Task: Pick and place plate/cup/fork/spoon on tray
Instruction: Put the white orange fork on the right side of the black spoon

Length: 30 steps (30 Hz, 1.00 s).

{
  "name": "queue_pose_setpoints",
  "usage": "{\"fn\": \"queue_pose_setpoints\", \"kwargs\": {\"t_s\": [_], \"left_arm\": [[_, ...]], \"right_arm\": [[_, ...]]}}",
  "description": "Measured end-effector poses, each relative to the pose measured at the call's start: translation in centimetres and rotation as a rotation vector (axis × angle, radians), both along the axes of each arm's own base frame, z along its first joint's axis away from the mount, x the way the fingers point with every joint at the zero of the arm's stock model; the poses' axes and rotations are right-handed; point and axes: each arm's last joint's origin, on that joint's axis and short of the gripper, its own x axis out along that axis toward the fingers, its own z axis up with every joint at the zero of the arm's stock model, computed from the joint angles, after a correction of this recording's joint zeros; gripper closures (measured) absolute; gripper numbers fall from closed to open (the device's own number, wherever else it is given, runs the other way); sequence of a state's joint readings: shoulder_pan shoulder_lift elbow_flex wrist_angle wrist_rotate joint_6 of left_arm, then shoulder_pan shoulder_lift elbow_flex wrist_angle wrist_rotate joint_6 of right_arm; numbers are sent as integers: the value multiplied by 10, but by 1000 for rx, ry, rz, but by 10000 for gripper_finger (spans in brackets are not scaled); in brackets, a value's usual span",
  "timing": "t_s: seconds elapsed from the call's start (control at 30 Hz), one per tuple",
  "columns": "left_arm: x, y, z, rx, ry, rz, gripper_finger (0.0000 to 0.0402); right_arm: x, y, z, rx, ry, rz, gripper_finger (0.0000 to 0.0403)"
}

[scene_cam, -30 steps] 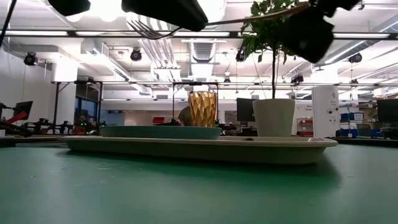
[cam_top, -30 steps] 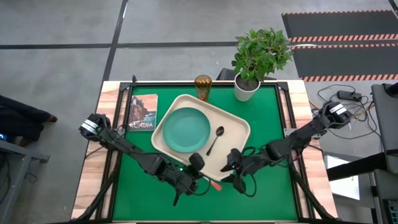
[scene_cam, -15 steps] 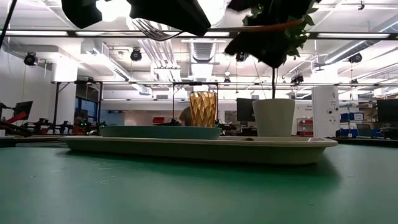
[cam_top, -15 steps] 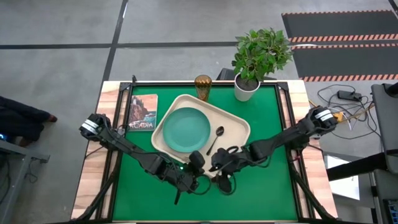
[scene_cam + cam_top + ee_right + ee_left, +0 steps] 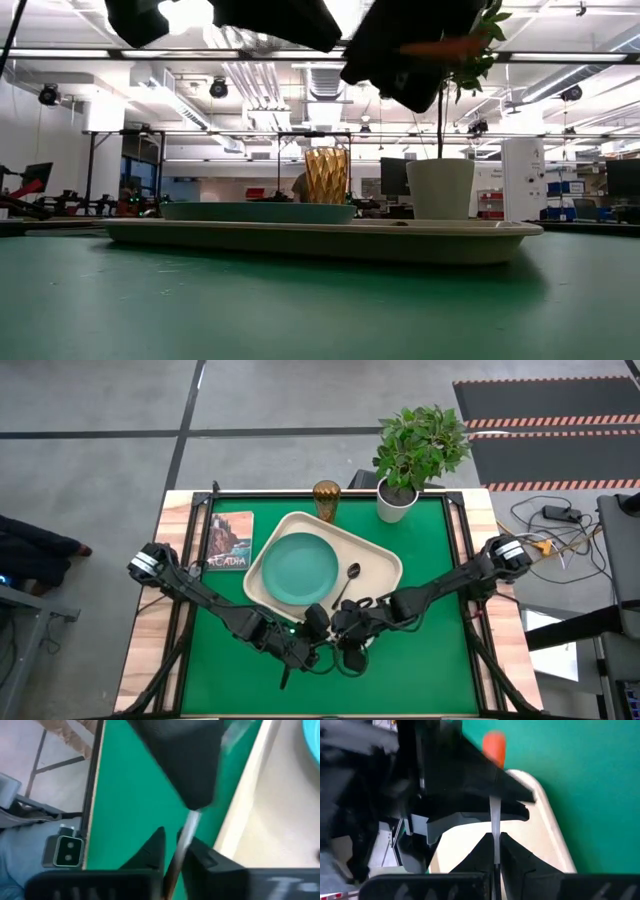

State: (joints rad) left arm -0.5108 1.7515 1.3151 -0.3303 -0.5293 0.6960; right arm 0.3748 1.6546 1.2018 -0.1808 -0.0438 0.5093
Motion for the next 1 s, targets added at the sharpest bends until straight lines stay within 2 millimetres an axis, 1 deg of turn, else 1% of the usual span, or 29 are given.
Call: {"fn": "queue_pose_setpoints", "kwargs": {"t_s": [0.03, 0.1, 0.17, 0.37, 0.47, 0.57, 0.67, 0.8, 1.0], "left_arm": [[0, 0, 0, -1, -2, -1, 402], [0, -1, 1, -6, -8, 4, 400], [0, 0, 1, 7, -16, 22, 390], [0, 4, 0, 83, -50, 108, 328], [0, 5, 0, 90, -60, 122, 300], [0, 5, 2, 85, -67, 122, 281], [-2, 6, 8, 75, -82, 124, 272], [-3, 7, 15, 63, -109, 132, 269], [-6, 13, 26, 63, -161, 194, 269]], "right_arm": [[0, 0, -1, -6, 1, 2, 379], [-1, 0, -1, -8, 2, -1, 387], [-1, -2, -2, -15, 2, -10, 392], [-4, -7, -9, -43, 4, -28, 395], [-9, -14, -13, -46, 23, -41, 395], [-16, -25, -16, -33, 18, -71, 395], [-25, -37, -17, -13, -7, -106, 395], [-41, -51, -21, 30, -65, -159, 395], [-64, -65, -32, 72, -178, -249, 395]]}}
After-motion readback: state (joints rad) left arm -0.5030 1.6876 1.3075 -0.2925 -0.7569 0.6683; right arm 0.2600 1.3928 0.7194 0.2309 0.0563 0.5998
